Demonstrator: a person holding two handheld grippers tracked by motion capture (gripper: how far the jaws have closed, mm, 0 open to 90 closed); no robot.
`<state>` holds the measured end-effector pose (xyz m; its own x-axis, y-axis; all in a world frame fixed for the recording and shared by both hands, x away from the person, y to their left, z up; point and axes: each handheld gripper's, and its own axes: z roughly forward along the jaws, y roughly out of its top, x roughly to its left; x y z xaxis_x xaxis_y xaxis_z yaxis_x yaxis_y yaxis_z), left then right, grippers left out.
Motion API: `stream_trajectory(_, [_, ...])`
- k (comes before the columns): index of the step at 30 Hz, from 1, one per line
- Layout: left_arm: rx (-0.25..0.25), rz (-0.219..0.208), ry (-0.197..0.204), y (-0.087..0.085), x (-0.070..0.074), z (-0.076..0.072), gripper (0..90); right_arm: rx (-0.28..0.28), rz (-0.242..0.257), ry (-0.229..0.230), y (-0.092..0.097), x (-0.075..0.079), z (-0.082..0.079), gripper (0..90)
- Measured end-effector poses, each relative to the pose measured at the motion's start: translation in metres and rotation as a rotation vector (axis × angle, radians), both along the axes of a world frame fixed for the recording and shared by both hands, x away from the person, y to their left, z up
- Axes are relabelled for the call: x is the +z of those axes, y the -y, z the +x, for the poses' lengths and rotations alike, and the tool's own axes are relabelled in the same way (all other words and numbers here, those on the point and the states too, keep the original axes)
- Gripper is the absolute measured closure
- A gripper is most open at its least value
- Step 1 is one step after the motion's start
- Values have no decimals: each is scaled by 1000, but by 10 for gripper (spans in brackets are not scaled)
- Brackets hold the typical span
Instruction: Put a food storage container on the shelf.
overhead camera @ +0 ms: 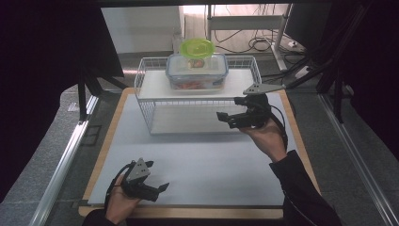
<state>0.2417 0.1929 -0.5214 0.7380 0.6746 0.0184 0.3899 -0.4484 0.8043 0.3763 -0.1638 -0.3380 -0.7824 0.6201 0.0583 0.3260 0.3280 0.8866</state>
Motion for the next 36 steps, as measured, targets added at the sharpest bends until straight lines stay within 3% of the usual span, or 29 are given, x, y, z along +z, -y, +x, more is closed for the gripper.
stream_trajectory(14, [-3,6,-1,0,0,0,39,-1,-45,18,3,-28,-15,53])
stream_trajectory(18, [-3,6,-3,0,0,0,39,-8,-71,32,5,-40,-18,38])
stream_trajectory(22, [-4,6,-4,0,-1,0,39,-13,-65,28,9,-54,-19,7])
stream_trajectory(25, [-6,7,-6,1,-1,0,39,-13,-98,26,10,-60,-21,0])
stream_trajectory(36, [-8,11,-1,1,-1,0,38,-38,-68,30,17,-71,-37,0])
